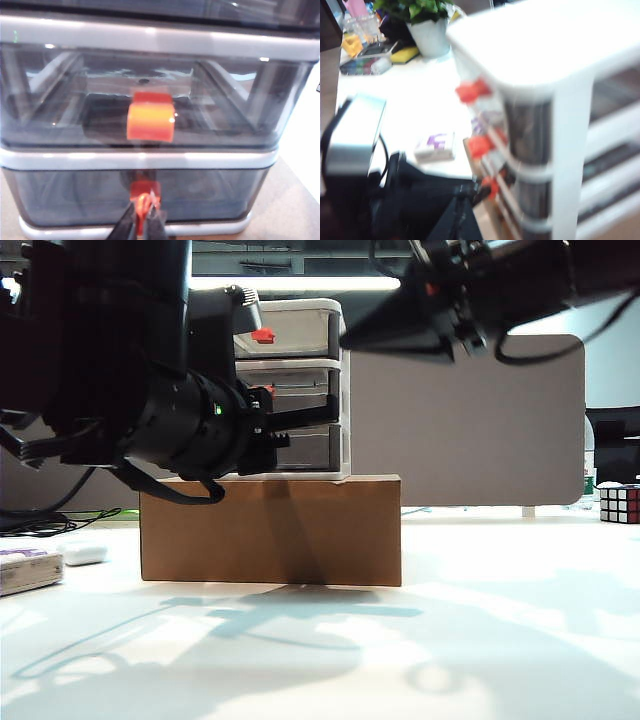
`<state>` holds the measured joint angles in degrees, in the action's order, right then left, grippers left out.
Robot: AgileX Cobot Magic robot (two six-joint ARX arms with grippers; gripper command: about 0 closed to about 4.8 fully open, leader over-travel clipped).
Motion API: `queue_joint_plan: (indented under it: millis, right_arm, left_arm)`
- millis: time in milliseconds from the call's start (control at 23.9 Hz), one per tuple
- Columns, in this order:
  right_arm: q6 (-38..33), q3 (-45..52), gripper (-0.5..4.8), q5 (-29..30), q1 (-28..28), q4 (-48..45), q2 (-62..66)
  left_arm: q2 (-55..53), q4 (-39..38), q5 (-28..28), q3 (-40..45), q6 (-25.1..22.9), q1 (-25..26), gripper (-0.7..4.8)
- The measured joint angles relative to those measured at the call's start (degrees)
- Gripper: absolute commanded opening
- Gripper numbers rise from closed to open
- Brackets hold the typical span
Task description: Open the third layer of the drawer on the table, pick up a pack of napkins on the table and put it in, and finally close the drawer.
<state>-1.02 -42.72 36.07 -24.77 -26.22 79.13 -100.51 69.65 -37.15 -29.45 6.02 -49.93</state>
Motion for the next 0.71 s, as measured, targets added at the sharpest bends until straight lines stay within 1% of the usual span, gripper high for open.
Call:
queue_joint_plan:
  millis: [125,293,418,711]
  right_arm:
    - [-0.8,-4.9,-0.06,0.7,0.0,0.2,3.4]
    - [-1.8,-8.4,-0.06,1.6,-0.1,0.1,6.0]
    - [-2.0,-10.1,-0.06,2.0,-0.8,0.8,7.8]
    - [-1.7,-10.5,-0.05,1.2,-2.5,0.6,8.7]
  left_arm:
    - [0.0,0.0,0.0,0.0,0.0,0.0,-0.06]
    - [0.0,0.0,0.0,0.0,0.0,0.0,-0.06]
    - [0.0,0.0,-0.1,0.0,0.0,-0.1,-0.06]
    - [0.0,0.0,-0.5,0.1,0.0,-0.7,-0.06]
